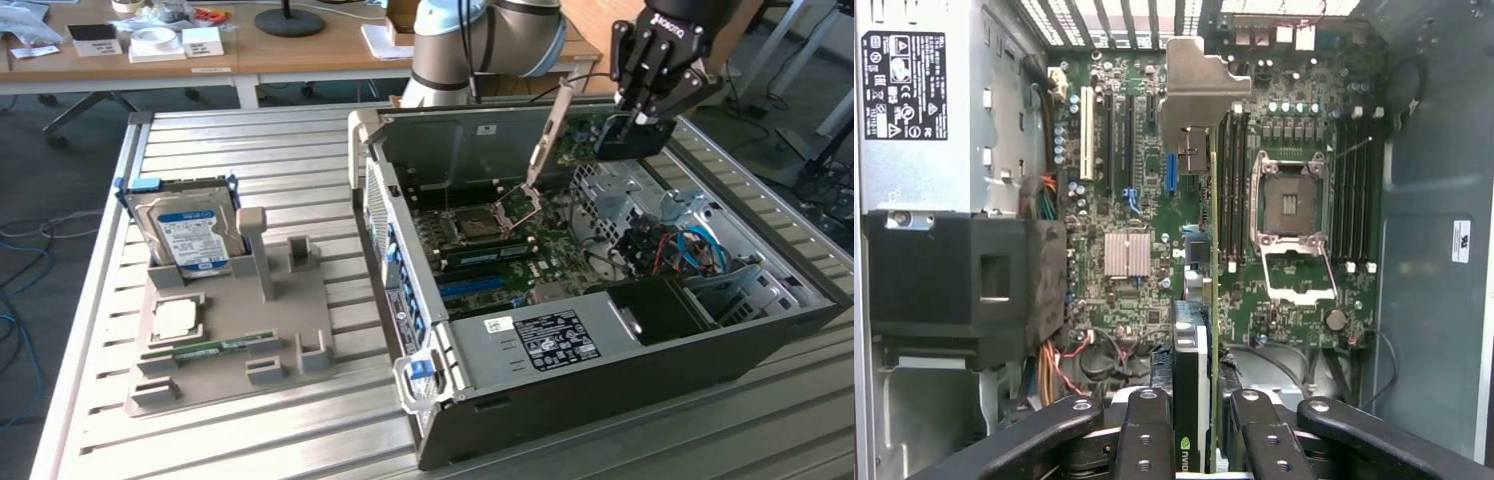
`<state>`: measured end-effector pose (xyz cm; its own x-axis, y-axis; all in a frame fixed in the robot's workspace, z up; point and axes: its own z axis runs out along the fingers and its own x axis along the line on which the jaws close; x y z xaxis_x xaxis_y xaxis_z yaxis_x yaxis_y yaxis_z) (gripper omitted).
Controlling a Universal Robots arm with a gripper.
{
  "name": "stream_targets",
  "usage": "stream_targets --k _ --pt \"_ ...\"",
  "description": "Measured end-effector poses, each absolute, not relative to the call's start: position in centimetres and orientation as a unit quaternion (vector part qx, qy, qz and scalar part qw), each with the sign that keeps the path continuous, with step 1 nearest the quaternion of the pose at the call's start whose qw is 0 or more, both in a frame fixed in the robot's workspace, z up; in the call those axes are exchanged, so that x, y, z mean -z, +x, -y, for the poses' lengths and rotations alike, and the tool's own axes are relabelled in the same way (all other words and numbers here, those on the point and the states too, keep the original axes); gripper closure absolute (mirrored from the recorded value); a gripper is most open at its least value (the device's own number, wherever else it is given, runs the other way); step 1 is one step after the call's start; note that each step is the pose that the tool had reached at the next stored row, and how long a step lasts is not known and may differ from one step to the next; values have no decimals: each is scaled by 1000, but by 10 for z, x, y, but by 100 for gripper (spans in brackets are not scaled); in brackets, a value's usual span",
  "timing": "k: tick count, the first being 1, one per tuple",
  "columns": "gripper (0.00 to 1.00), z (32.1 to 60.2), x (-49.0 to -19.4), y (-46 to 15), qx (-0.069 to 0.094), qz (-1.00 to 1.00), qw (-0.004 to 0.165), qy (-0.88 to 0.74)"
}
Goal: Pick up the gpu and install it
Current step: 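Insert the gpu into the slot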
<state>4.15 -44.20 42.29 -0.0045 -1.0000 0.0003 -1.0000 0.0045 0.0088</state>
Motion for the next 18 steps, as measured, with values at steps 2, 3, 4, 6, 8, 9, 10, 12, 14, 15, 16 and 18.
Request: stream_targets --k 2,3,4,6,8,9,10,12,14,15,16,18 --pt "73 442 -420 38 2 709 2 706" --pt "73 442 -419 37 1 709 2 706" --pt "73 442 -419 36 1 709 2 705" --pt "73 442 -419 36 1 709 2 705" --pt "73 442 -419 36 1 709 2 705" --pt "73 442 -419 36 1 709 2 706" --pt "73 442 -419 36 1 709 2 706" --pt "73 442 -418 35 1 709 2 705" --pt "73 442 -416 33 1 709 2 705" --pt "73 442 -415 32 1 709 1 705" --pt "73 442 -414 31 2 709 1 705" --pt "73 442 -411 28 2 709 1 705"
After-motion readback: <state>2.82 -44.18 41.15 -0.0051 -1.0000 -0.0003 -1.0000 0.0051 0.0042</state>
